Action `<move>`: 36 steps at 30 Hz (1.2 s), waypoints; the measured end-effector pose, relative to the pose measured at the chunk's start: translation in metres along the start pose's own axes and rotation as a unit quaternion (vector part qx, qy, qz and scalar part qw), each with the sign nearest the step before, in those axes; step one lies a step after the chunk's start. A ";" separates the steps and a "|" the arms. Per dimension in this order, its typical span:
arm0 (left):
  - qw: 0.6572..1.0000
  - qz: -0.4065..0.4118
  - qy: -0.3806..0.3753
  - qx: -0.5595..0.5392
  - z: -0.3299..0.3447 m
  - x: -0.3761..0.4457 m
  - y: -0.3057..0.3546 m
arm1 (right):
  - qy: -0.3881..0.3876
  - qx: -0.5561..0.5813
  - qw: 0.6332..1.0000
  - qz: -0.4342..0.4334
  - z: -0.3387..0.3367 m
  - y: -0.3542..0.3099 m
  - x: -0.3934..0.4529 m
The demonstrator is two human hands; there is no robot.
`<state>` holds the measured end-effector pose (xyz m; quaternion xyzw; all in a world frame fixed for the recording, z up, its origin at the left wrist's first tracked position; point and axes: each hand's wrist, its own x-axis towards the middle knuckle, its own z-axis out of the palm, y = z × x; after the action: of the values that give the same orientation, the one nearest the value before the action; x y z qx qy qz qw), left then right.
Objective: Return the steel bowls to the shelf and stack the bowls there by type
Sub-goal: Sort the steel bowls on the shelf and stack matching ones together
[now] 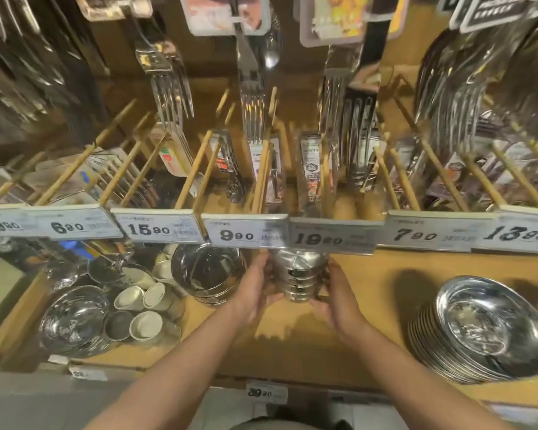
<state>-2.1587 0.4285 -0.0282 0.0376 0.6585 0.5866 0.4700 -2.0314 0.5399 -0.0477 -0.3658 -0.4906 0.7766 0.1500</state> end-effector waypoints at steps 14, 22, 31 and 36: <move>1.000 -0.013 -0.004 -0.028 0.000 -0.011 -0.001 | 0.019 -0.011 0.999 0.050 -0.004 0.000 0.005; 0.999 0.004 0.007 -0.043 -0.002 -0.026 -0.003 | 0.014 -0.047 0.997 0.063 -0.020 -0.010 -0.012; 0.994 -0.044 0.060 -0.078 0.026 -0.043 -0.031 | 0.037 -0.017 0.995 0.096 -0.061 0.009 -0.060; 0.994 -0.047 0.066 -0.077 0.050 -0.052 -0.044 | 0.044 -0.014 0.994 0.103 -0.102 0.031 -0.089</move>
<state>-2.0744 0.4198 -0.0275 -0.0689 0.6418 0.6141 0.4541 -1.8931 0.5394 -0.0632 -0.4501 -0.4541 0.7642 0.0851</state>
